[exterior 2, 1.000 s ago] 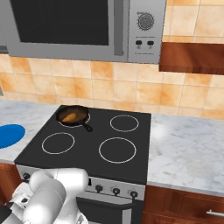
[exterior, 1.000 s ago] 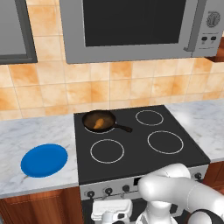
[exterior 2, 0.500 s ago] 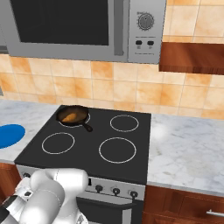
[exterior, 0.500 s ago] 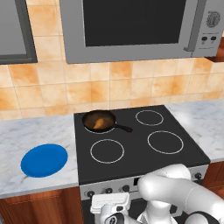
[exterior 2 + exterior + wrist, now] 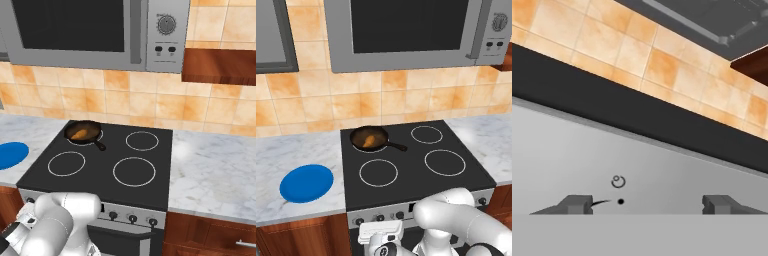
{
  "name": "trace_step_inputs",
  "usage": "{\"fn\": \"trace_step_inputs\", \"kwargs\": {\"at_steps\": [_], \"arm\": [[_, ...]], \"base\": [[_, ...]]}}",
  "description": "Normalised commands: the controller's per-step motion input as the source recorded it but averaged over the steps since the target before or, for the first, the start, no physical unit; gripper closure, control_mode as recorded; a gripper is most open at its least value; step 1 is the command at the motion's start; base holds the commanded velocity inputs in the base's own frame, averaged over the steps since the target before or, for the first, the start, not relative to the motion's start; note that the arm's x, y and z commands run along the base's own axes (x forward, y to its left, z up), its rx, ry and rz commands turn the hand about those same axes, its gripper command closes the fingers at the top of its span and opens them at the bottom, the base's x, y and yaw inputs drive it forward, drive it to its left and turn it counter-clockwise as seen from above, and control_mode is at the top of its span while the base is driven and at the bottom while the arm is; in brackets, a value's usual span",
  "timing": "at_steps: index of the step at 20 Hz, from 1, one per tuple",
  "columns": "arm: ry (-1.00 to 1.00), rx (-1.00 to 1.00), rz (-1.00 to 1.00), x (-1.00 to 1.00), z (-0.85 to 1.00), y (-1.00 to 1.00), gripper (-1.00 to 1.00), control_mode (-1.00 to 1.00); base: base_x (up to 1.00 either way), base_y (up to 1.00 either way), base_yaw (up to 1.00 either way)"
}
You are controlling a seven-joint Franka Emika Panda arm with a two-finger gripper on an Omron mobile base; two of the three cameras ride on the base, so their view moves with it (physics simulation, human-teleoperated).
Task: Pick the croissant and place it on the pan. Then turn on the stove to warm the croissant.
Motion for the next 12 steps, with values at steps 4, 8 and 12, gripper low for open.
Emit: {"fn": "trace_step_inputs", "kwargs": {"at_steps": [4, 8, 12], "arm": [[0.0, 0.0, 0.0, 0.02, -0.16, 0.0, -1.0, -1.0], [0.0, 0.0, 0.0, 0.0, -0.32, 0.0, -1.0, -1.0], [0.0, 0.0, 0.0, 0.01, -0.24, 0.0, -1.0, -1.0]], "base": [[0.0, 0.0, 0.0], [0.0, 0.0, 0.0], [0.0, 0.0, 0.0]]}}
